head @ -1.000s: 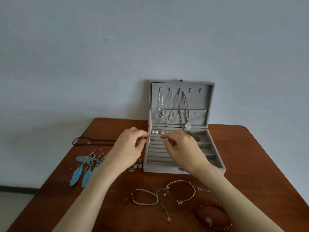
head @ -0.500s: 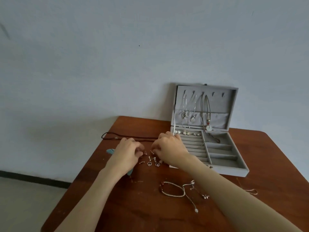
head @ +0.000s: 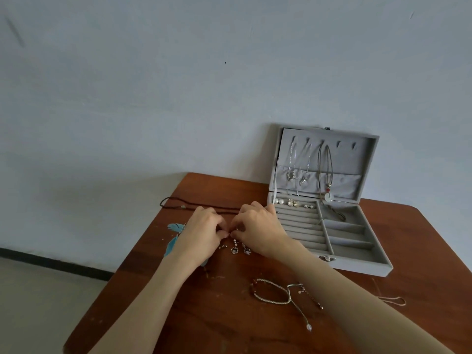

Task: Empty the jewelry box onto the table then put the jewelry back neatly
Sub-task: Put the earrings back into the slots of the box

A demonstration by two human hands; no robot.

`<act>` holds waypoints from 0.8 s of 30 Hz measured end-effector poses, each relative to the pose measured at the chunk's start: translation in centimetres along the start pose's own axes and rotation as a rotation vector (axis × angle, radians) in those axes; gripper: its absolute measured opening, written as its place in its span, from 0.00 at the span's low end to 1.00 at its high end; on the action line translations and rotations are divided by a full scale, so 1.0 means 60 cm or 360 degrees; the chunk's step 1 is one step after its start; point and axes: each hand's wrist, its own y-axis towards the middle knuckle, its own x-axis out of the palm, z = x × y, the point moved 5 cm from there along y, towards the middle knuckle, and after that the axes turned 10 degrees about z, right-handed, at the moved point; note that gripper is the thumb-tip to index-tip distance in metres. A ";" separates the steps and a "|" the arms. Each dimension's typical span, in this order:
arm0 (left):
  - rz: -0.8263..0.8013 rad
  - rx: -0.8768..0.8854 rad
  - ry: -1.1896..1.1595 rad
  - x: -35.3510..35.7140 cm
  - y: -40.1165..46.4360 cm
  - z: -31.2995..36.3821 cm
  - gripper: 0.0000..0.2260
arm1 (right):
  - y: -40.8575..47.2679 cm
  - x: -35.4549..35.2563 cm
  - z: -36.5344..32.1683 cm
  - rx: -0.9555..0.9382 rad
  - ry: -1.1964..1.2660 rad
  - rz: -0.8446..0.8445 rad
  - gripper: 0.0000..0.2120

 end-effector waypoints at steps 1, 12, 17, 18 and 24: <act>-0.0008 0.0001 0.0012 0.000 0.000 -0.002 0.07 | 0.001 0.000 0.000 -0.0002 0.0004 0.0005 0.09; 0.0090 -0.0089 -0.0123 -0.029 -0.006 -0.022 0.05 | 0.003 0.006 -0.016 -0.0201 -0.0066 0.0097 0.09; 0.0095 -0.0152 -0.0202 -0.032 -0.009 -0.025 0.03 | 0.003 0.008 -0.018 -0.0252 -0.0108 0.0118 0.10; 0.0093 -0.0160 -0.0201 -0.032 -0.010 -0.024 0.03 | 0.004 0.008 -0.019 -0.0263 -0.0118 0.0117 0.10; 0.0108 -0.0203 -0.0172 -0.041 -0.016 -0.030 0.03 | 0.005 0.004 -0.015 -0.0258 -0.0027 0.0108 0.10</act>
